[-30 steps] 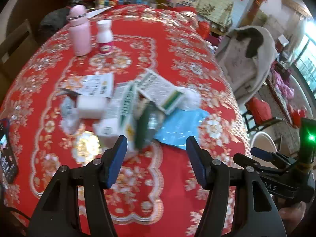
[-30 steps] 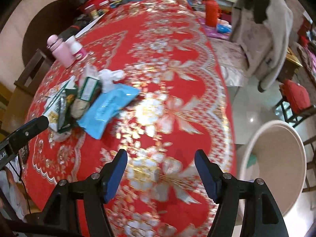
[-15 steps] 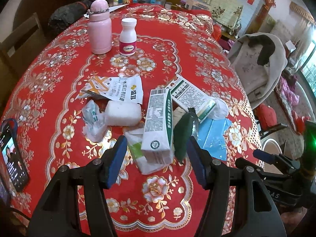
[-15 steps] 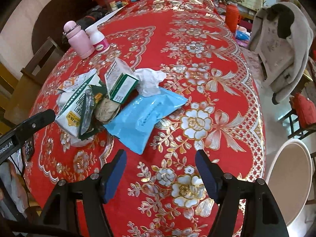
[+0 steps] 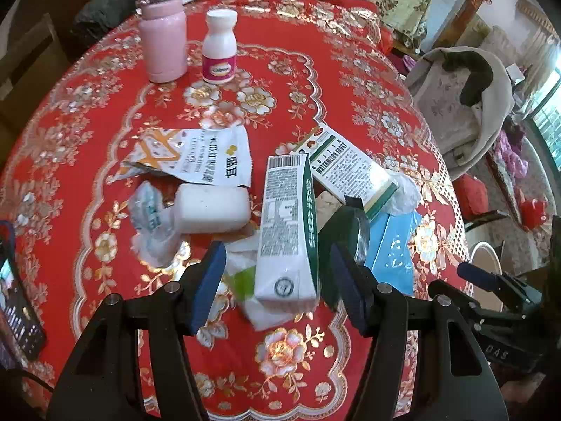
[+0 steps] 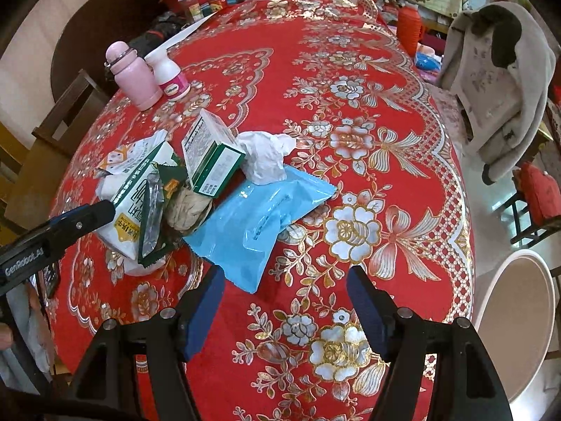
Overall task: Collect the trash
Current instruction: 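Grasp the milk carton with the left gripper while the right grasps the green wrapper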
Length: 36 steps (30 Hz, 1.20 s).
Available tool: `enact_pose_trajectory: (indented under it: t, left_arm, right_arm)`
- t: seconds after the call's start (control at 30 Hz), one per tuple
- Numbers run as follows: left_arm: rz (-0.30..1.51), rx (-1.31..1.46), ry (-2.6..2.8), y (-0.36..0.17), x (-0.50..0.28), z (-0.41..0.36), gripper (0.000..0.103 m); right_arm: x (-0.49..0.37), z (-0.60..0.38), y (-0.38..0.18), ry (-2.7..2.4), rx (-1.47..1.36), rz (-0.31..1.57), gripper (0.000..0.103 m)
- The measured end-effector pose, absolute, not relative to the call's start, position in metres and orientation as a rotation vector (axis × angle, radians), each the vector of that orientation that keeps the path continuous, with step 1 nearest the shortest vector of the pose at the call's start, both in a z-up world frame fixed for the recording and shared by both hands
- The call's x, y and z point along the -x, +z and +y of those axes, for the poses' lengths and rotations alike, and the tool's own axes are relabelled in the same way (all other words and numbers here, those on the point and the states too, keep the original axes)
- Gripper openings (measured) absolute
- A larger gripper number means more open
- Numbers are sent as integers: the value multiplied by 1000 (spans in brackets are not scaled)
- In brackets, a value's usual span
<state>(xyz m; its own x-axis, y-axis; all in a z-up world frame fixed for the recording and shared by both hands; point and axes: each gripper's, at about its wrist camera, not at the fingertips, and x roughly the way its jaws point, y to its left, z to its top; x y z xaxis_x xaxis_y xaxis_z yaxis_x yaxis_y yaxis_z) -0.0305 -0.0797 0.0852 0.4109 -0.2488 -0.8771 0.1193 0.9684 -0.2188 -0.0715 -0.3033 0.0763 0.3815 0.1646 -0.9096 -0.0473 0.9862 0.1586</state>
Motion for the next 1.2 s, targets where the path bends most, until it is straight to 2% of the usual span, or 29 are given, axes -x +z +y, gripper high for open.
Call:
enact_pose_trajectory:
  t: [0.37,0.43,1.03,1.1,1.17,1.2]
  left_arm:
    - [1239,171,-262,57,-1,-85,59]
    - [1252,185,-269,54,-2,-85,37]
    - [1121,224,-205,97,23,-30,36]
    - [1120,235,-199,97,26,-26,36]
    - [1120,237,-196,96,30,-24,36]
    - [1121,239,-196,96,31,-24,36]
  right_arm:
    - [56,-303,80,135,-121,1169,70]
    - [51,-299,81,143,-115,1168,70]
    - [28,-211,69,384,-175,1198,69]
    - [24,-207,65,387,-194,1198,61]
    - [21,-205,59,382,-211,1208,45]
    - [20,-205,56,383,-230,1209,43]
